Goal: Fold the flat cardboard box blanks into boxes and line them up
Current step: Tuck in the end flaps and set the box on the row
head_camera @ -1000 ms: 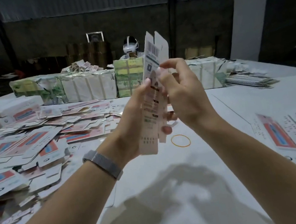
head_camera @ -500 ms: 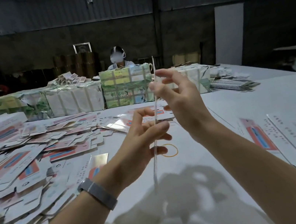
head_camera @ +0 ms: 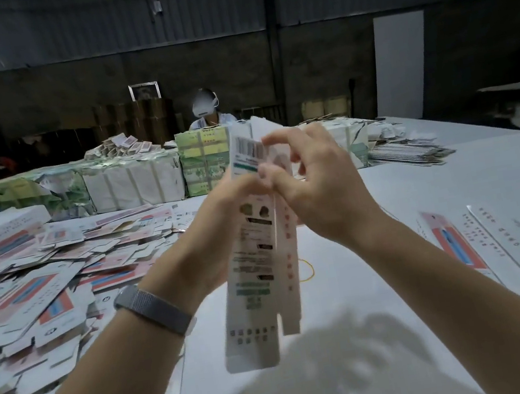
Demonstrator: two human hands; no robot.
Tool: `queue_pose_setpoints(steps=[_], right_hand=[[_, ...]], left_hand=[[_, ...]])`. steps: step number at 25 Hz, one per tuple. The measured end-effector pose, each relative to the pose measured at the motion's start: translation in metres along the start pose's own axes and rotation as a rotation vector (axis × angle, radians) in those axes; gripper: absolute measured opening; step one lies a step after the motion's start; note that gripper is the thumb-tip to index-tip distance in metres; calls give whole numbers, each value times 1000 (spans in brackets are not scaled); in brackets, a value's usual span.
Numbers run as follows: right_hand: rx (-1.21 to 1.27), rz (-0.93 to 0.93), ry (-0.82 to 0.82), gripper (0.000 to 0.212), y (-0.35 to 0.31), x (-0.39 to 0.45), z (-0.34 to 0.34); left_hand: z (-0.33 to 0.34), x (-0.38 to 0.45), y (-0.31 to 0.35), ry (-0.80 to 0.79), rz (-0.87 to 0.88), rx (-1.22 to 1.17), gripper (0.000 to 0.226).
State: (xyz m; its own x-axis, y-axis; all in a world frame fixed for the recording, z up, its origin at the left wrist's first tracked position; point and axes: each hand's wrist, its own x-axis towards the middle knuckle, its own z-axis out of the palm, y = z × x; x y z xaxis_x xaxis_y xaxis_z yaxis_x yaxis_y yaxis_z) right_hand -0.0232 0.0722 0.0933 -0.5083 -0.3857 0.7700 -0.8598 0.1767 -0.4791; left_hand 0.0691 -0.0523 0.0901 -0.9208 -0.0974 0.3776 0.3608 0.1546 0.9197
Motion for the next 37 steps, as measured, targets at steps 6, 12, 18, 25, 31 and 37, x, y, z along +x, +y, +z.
queue_pose_setpoints(steps=[6, 12, 18, 25, 31, 37], right_hand=[[196, 170, -108, 24, -5, 2, -7], [207, 109, -188, 32, -7, 3, -13], [92, 55, -272, 60, -9, 8, -27], [317, -19, -57, 20, -10, 1, -11], [557, 52, 43, 34, -11, -7, 5], [629, 86, 30, 18, -12, -12, 13]], left_hand=[[1, -10, -11, 17, 12, 77, 55], [3, -13, -20, -18, 26, 106, 68], [8, -12, -19, -24, 9, 152, 64], [14, -9, -23, 149, 185, 5, 71], [20, -8, -26, 153, 298, -105, 69], [23, -10, -28, 148, 278, -112, 51]])
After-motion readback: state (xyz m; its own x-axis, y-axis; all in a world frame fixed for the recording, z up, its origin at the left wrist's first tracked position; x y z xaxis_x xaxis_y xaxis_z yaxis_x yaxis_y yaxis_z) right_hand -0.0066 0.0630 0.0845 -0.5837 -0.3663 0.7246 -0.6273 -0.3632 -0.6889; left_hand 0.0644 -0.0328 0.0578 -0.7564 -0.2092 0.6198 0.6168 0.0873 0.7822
